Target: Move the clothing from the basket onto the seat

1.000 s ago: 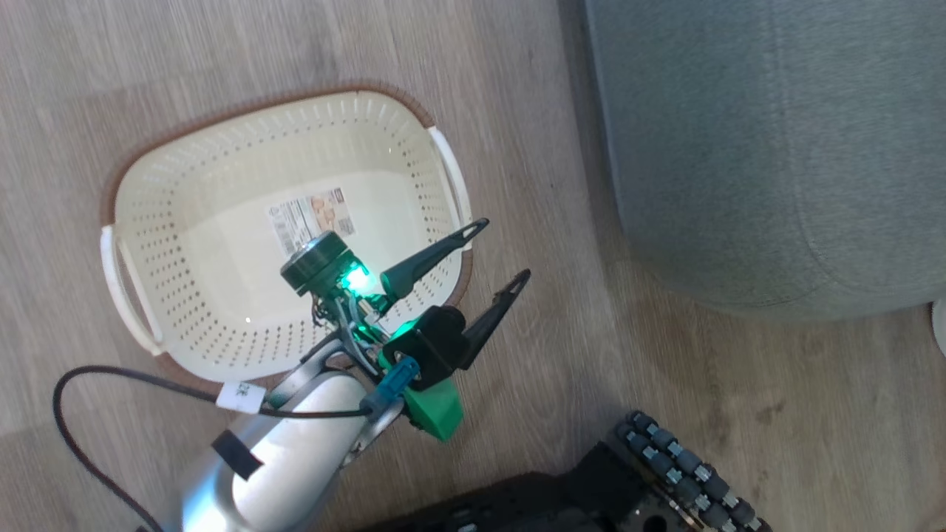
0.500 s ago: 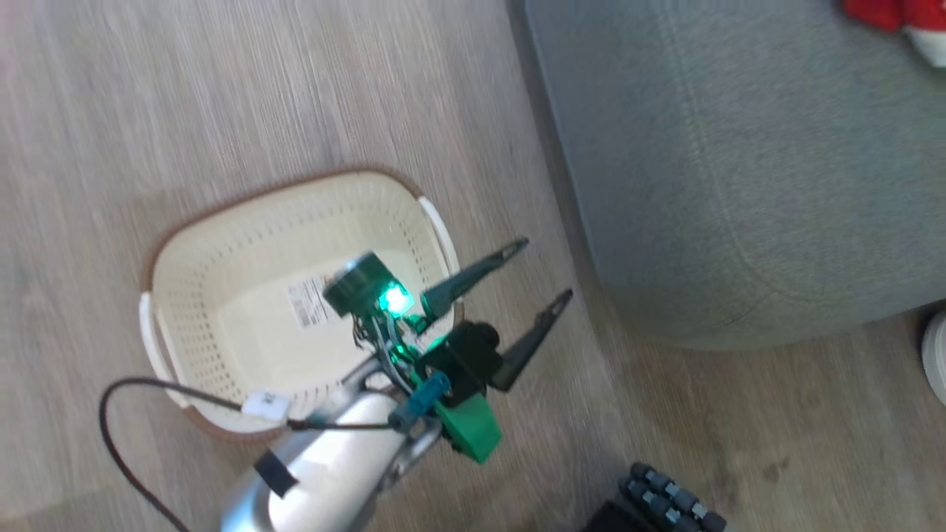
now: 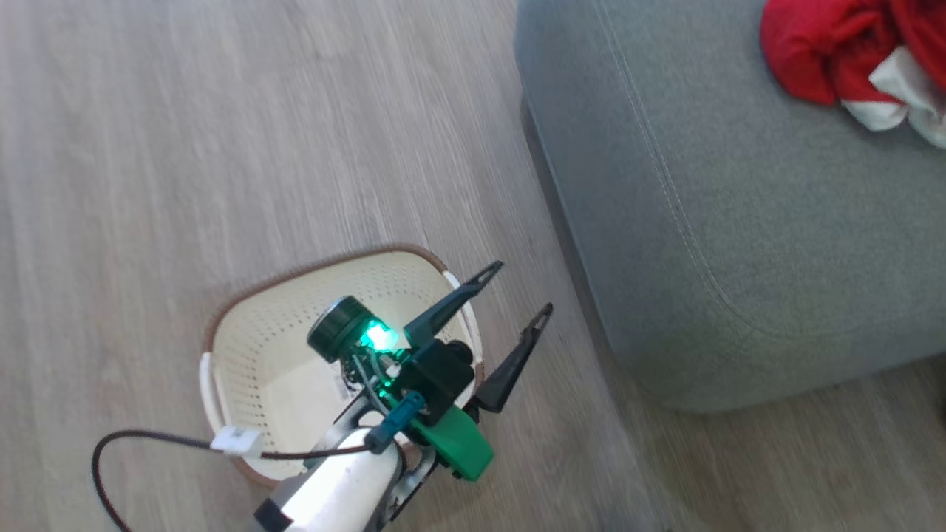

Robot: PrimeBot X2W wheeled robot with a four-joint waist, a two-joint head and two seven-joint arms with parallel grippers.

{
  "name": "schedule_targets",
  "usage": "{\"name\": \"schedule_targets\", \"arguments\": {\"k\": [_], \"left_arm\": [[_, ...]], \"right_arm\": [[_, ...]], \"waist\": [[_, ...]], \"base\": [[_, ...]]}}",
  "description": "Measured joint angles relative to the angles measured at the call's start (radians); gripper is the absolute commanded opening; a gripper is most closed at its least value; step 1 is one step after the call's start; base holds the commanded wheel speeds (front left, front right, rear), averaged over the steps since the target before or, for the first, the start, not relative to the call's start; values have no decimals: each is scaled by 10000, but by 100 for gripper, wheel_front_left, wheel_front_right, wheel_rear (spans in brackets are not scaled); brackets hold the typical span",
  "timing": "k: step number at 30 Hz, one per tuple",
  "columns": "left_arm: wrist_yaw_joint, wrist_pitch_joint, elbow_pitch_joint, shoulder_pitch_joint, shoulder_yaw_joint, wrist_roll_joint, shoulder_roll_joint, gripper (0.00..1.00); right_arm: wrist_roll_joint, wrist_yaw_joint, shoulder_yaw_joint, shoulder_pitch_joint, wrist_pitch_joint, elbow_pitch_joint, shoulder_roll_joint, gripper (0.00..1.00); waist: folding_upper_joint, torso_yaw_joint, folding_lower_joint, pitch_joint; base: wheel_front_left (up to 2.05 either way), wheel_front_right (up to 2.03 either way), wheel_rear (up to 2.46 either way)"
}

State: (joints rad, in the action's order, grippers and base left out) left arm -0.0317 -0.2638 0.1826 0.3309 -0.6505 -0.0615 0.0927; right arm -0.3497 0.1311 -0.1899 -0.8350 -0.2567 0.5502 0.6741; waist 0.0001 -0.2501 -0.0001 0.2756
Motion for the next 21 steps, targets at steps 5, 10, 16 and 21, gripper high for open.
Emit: {"name": "schedule_targets", "arguments": {"k": [5,10,16,21], "left_arm": [[100,0,-176,-310,531,0,-115,100],[144,0,-228,-682,1110,0,-198,100],[171,0,-355,-947,1818,-132,-255,100],[157,0,-374,-1232,2107,-167,-282,100]], "right_arm": [[-627,-2,222,1746,0,-2057,-10,100],[-1093,-2,1035,3010,0,-3551,-516,100],[-1296,-2,1095,4524,0,-4439,-1578,100],[-1526,-2,880,5248,0,-4525,-2290,100]], "waist": [[0,337,0,-531],[0,839,0,-880],[0,1529,0,-1231],[0,1949,0,-1487]], "base": [[0,0,0],[0,0,0],[0,0,0],[0,0,0]]}}
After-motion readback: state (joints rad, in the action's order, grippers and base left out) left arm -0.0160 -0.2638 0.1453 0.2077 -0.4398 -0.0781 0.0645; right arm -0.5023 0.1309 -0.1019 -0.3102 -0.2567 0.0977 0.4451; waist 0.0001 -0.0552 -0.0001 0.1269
